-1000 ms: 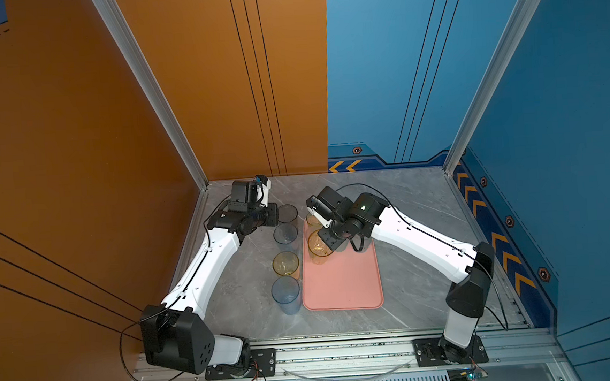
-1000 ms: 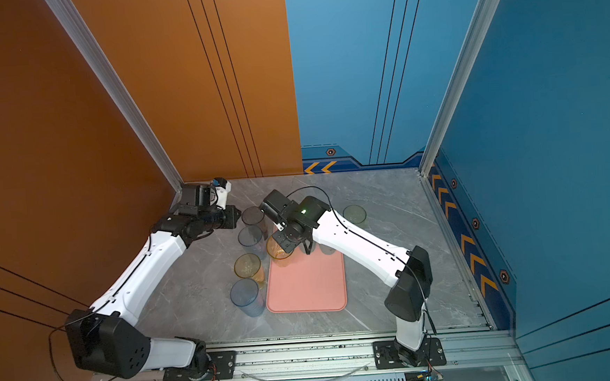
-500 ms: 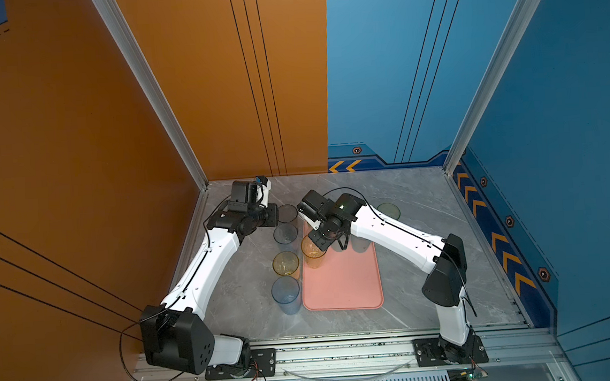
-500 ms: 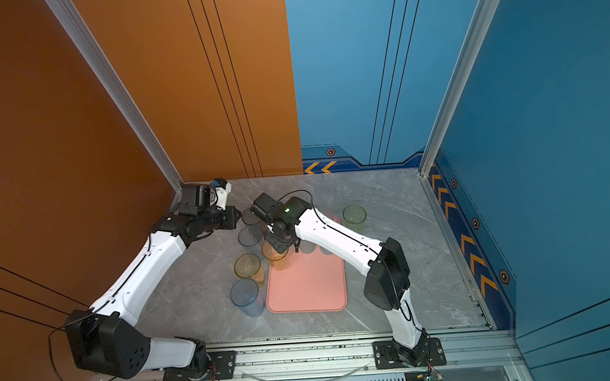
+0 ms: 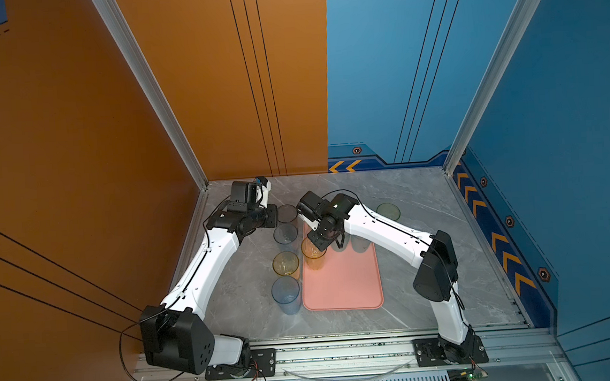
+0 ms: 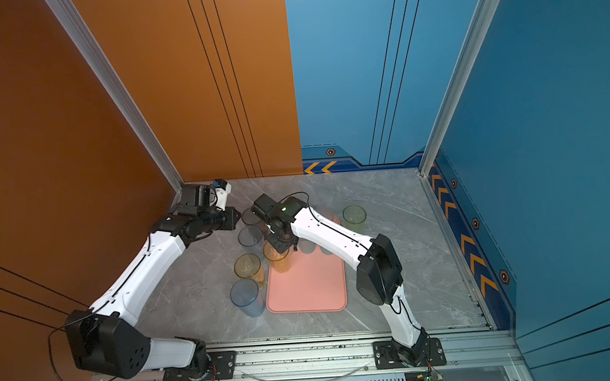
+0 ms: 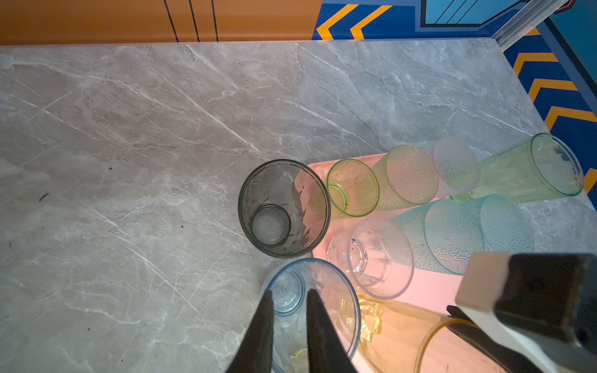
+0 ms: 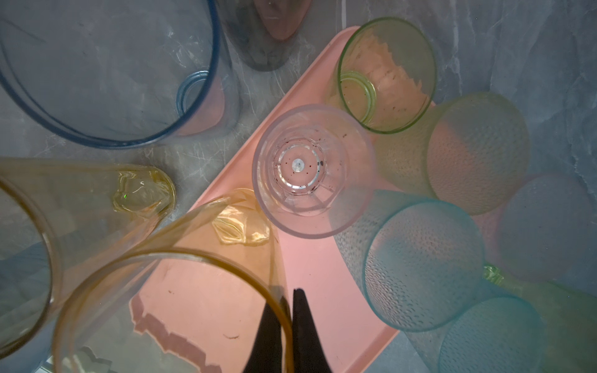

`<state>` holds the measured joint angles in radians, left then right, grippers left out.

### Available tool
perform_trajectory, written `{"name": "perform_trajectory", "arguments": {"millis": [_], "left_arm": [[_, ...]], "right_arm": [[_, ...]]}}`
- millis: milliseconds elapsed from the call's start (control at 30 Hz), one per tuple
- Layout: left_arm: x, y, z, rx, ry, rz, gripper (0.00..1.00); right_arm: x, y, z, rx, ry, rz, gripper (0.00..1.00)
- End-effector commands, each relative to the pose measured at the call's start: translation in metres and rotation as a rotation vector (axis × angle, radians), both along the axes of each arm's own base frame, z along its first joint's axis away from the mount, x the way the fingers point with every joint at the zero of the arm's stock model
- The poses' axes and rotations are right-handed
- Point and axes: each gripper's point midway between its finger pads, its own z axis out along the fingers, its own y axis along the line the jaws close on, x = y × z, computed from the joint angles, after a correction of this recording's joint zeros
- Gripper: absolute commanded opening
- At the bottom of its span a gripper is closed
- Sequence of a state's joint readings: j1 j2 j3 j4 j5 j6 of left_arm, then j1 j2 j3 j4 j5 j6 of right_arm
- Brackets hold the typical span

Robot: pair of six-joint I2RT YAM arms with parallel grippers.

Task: Place the glasses into the tray
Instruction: Place the glass on the tray.

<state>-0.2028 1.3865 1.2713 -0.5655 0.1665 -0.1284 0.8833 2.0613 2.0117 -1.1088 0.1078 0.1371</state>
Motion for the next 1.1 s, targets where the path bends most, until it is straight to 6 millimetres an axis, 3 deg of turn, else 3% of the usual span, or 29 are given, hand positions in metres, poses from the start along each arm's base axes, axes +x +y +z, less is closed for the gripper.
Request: {"name": "perform_trajectory", "arguments": {"millis": [0,100,600,1067], "left_arm": [[0.002,0.000,0.011,-0.007,-0.014,-0.017,0.21],[0.002,-0.001,0.009,-0.007,-0.009,-0.020,0.21],[0.003,-0.001,0.007,-0.007,-0.003,-0.025,0.21],[0.002,0.000,0.010,-0.010,-0.008,-0.026,0.21]], "right_arm": [[0.003,0.002,0.009,0.024,0.002,-0.001,0.00],[0.005,0.003,-0.005,0.001,0.023,-0.001,0.00],[0.006,0.001,-0.018,-0.025,0.052,-0.003,0.00],[0.007,-0.002,-0.012,-0.019,0.045,-0.007,0.17]]}}
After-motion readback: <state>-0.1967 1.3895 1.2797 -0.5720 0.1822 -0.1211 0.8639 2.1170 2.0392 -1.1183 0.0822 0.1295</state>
